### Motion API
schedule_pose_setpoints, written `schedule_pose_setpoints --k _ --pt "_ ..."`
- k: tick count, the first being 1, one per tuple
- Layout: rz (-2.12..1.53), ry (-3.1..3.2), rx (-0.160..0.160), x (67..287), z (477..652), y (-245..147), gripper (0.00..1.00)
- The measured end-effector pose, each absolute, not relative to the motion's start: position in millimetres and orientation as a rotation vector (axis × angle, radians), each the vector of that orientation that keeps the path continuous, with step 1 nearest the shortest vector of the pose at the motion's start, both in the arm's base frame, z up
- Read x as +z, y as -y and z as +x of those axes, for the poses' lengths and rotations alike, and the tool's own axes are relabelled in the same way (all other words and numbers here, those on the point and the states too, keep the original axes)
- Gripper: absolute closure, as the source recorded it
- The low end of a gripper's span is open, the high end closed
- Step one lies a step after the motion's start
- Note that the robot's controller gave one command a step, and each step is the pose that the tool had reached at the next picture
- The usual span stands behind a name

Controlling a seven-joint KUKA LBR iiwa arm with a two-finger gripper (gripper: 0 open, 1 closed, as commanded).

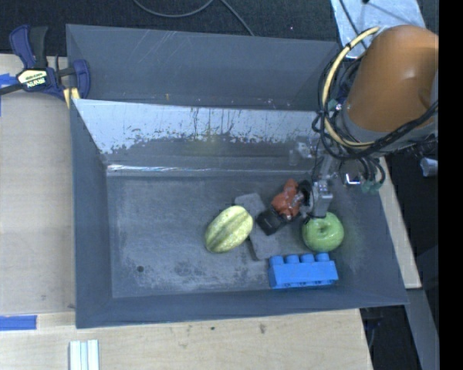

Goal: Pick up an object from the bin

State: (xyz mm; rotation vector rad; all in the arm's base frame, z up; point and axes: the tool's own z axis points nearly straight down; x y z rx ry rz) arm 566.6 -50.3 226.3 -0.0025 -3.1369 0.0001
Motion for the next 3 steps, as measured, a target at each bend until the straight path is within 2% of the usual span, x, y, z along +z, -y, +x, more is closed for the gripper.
schedule_pose_setpoints --k 1,2,3 --pt "-0.002 3.145 0.0 231.2 568.0 50.1 0.0" --pt "-0.038 3.153 0.001 189.9 572.5 62.1 0.0" --pt "-0.174 3.145 0.001 136.1 585.1 75.5 0.0"
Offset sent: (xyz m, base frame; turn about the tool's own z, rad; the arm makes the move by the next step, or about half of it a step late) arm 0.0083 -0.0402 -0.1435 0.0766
